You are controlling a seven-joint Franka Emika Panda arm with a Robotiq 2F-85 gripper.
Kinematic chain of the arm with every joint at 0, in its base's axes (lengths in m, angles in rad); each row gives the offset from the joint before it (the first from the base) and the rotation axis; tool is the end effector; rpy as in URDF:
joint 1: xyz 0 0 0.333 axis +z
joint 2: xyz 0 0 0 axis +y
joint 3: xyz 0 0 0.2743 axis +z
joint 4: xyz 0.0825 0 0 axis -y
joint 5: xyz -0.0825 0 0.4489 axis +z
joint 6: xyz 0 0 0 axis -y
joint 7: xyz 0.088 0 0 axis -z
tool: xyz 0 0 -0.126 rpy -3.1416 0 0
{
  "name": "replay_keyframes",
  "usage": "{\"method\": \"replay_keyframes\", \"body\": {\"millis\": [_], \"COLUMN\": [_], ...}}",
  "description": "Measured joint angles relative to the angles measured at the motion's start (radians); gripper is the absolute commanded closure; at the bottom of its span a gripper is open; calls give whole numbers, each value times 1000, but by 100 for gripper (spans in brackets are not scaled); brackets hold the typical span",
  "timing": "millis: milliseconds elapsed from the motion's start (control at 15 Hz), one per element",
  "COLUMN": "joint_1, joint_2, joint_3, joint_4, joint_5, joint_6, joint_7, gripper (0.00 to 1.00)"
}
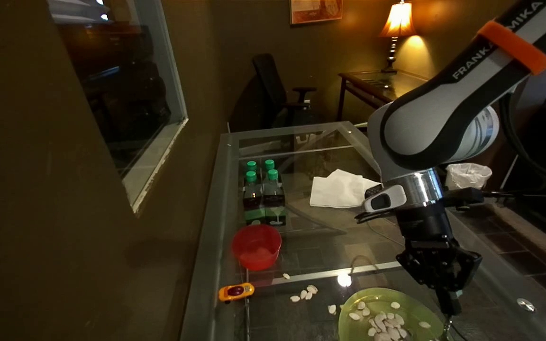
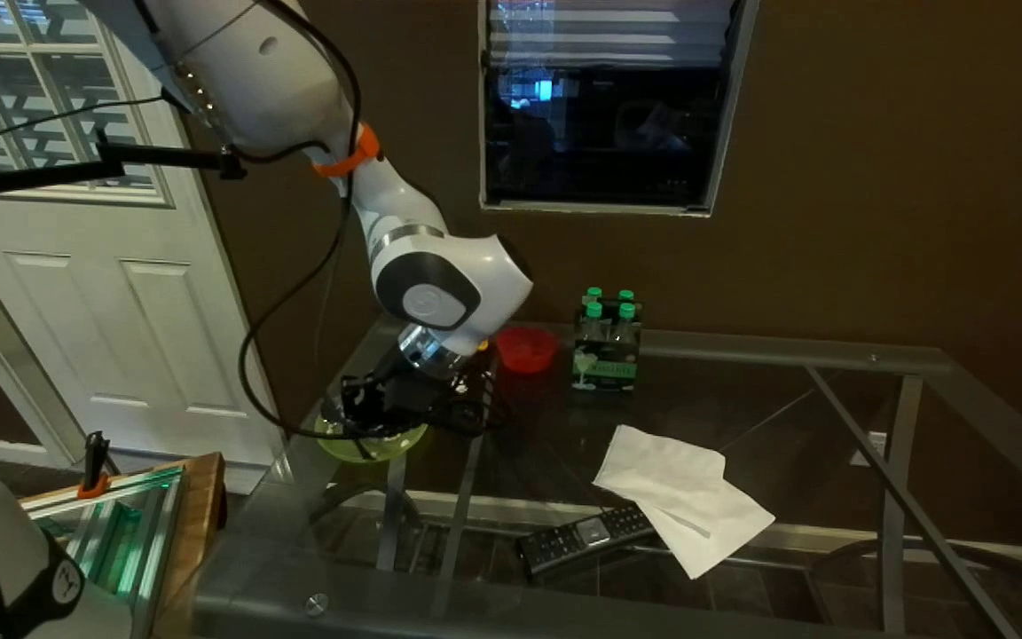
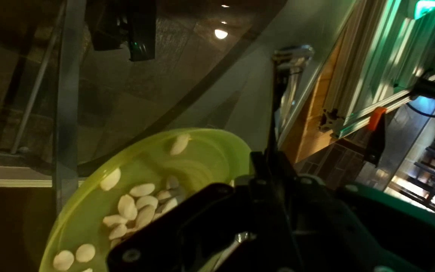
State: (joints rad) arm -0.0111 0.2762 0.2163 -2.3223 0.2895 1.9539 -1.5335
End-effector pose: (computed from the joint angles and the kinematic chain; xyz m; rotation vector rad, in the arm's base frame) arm 0.4396 0.1271 0.0856 -1.7789 -1.7451 0.4259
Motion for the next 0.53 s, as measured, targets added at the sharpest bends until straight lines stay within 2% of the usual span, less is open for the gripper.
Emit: {"method": "replay_keyframes", "body": {"millis": [533], "joint_1": [-13], "joint_2": [90], "joint_3": [-60], "joint_4": [31], "joint_5": [26], "joint_6": [-179], "joint_7": [-15], "gripper": [98]}}
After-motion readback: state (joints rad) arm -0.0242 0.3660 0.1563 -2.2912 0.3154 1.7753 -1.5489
